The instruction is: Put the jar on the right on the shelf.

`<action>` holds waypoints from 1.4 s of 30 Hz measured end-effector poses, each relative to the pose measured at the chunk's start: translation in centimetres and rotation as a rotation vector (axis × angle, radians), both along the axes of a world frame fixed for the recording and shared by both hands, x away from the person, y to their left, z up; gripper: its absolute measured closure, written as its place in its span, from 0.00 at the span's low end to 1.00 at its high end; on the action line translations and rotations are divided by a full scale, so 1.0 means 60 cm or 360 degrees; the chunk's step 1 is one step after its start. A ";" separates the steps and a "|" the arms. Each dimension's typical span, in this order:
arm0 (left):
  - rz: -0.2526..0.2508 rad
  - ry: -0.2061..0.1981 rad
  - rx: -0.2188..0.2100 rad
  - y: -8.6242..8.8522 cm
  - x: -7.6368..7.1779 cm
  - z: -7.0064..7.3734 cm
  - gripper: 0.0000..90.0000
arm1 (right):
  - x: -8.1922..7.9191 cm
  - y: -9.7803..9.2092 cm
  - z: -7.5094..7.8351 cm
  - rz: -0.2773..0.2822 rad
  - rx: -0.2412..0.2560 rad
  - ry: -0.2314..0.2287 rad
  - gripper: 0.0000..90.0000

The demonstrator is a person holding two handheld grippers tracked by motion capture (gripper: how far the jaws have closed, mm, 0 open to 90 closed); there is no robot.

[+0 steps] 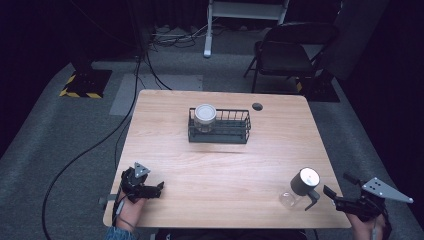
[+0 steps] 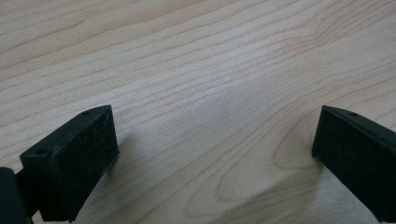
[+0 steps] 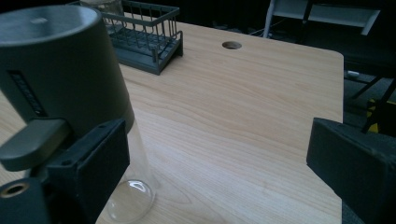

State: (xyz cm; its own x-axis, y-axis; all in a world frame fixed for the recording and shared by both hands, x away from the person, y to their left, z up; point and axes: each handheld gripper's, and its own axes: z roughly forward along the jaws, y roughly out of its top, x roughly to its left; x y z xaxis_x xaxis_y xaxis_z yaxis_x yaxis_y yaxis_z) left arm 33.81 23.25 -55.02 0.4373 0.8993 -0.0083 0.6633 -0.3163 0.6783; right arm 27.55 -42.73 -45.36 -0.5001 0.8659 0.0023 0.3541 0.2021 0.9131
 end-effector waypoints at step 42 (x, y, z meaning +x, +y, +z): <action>0.0008 -0.0002 0.0001 0.002 -0.005 0.000 0.00 | -0.020 0.080 0.037 0.0262 0.0032 -0.0078 0.07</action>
